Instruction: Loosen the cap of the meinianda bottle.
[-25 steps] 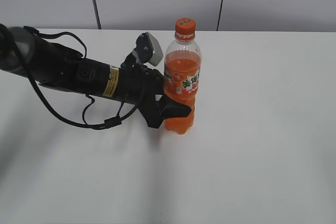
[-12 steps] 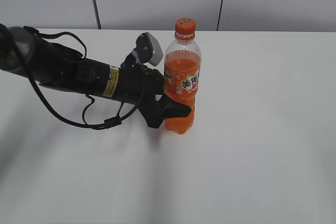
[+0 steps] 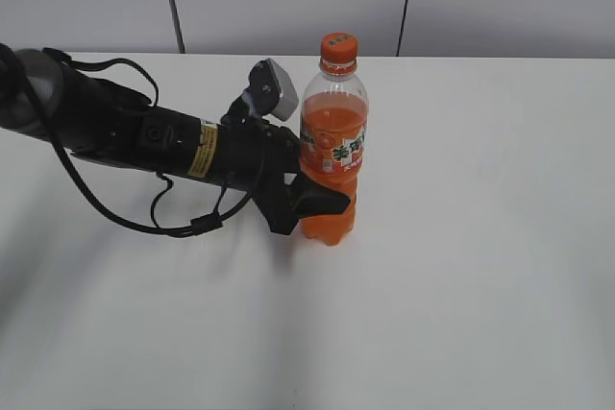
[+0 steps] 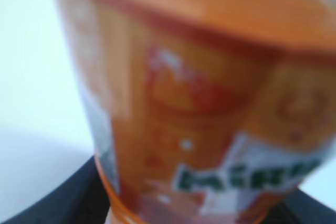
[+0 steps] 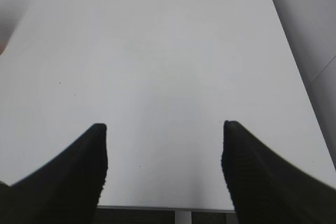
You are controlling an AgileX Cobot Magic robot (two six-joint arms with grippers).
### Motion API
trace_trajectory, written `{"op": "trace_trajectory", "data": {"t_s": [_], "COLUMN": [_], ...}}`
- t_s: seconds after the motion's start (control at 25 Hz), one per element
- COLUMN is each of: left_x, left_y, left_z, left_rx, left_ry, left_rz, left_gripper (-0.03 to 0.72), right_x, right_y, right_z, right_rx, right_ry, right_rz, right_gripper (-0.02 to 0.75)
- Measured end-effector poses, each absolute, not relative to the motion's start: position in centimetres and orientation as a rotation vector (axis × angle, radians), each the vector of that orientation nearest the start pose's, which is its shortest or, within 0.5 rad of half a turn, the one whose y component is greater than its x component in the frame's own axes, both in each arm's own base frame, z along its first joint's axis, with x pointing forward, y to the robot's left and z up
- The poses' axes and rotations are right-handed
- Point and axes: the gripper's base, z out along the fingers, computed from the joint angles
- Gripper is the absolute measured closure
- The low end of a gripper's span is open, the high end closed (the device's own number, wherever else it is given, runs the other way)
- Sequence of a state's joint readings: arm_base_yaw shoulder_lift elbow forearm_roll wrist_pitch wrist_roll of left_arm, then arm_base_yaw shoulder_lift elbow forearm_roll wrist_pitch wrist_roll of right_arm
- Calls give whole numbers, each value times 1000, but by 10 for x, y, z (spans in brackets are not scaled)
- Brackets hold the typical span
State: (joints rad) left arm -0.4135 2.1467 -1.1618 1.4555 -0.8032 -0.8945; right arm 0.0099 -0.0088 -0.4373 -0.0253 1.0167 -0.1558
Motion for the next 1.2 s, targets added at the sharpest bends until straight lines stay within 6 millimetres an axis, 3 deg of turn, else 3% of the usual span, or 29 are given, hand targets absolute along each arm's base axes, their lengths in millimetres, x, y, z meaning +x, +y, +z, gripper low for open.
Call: {"op": "trace_trajectory", "data": {"t_s": [0.48,1.2], "left_x": [345,345], "left_y": [-222,-222], "left_z": [112,112], "left_rx": [1315,1315], "left_ry": [1779,1778], "left_rz": [-872,-874], "left_gripper": [270,270], "right_x": [7,80], "right_y": [0,1], "right_z": [291,365], "right_rx": [-75,-12], "right_ry": [2025,2328], "right_rz": [-34,5], "right_gripper": [234,272]}}
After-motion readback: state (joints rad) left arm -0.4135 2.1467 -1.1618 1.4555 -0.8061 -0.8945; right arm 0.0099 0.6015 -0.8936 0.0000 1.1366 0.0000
